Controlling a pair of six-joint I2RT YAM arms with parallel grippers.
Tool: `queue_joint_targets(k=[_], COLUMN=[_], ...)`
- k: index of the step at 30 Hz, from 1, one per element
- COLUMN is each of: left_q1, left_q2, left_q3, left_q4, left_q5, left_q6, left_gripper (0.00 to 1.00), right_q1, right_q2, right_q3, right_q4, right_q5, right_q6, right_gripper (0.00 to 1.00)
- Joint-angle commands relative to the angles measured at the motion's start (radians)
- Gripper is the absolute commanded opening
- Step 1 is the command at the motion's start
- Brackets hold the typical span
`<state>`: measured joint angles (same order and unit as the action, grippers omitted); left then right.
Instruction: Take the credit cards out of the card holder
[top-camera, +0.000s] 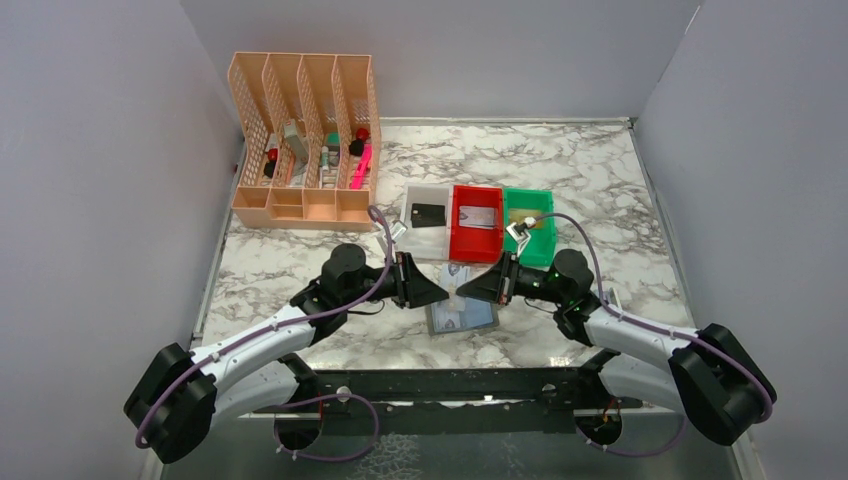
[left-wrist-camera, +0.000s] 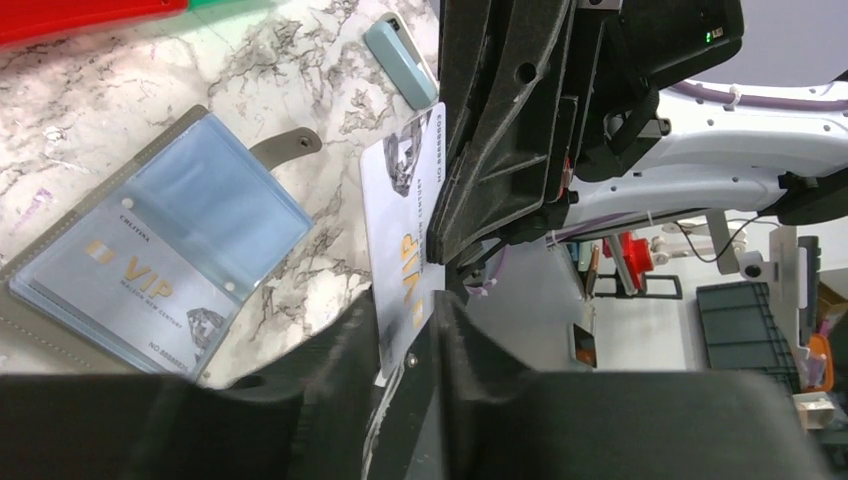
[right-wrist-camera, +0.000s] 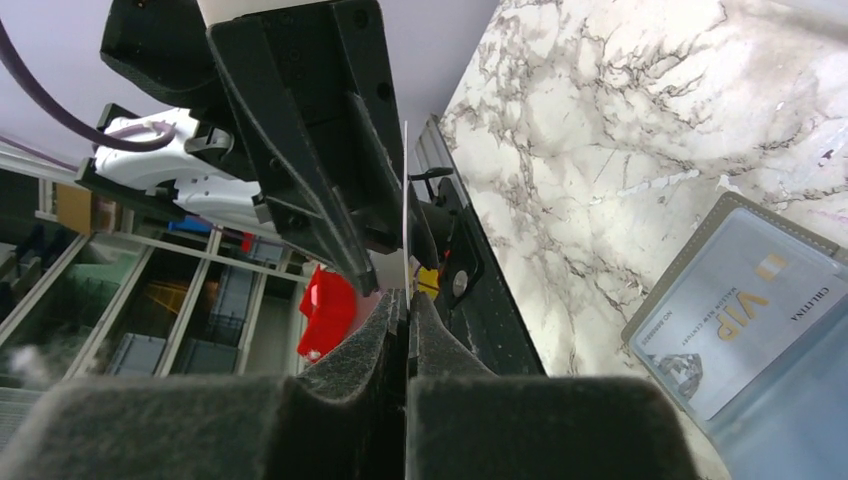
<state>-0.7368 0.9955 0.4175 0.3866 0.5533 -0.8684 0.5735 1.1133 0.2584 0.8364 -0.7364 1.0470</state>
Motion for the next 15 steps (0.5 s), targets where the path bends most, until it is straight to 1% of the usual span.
queue_joint_targets(k=[1, 3, 6, 9, 11, 13, 15], left_q1=[0.001, 0.001, 0.001, 0.001, 0.001, 0.001, 0.001], left_q2=[-0.010, -0.015, -0.021, -0.026, -0.039, -0.054, -0.065], left_q3=[-0.014, -0.016, -0.005, 0.041, 0.092, 0.137, 0.181], left_q4=[0.032, 0.012, -0.036, -0.175, -0.297, -0.423, -0.535], left_q5=[-0.030, -0.045, -0.070, -0.135, -0.201, -0.280, -0.365], left_q6=[-0.004, 0.002, 0.020, 0.076, 0.135, 0.186, 0.234], left_gripper=[0.41, 0.55, 0.68, 0.83, 0.92, 0.98, 0.99], right_q1=[-0.009, -0.011, -0.011, -0.011, -0.011, -0.011, -0.011], right_q2=[-0.026, -0.041, -0.058, -0.084, -0.115, -0.150, -0.183], right_q3=[-0.012, -0.010, -0.005, 0.006, 0.025, 0.053, 0.083], right_q4=[-0.036, -0.066, -0.112, -0.196, -0.284, -0.387, -0.492], right_q5=[0.003, 0.014, 0.034, 0.071, 0.130, 0.191, 0.257], right_q6=[-0.030, -0.042, -0.060, -0.095, -0.132, -0.182, -0.241], right_gripper=[0.03, 0.01, 0.01, 0.01, 0.01, 0.01, 0.01])
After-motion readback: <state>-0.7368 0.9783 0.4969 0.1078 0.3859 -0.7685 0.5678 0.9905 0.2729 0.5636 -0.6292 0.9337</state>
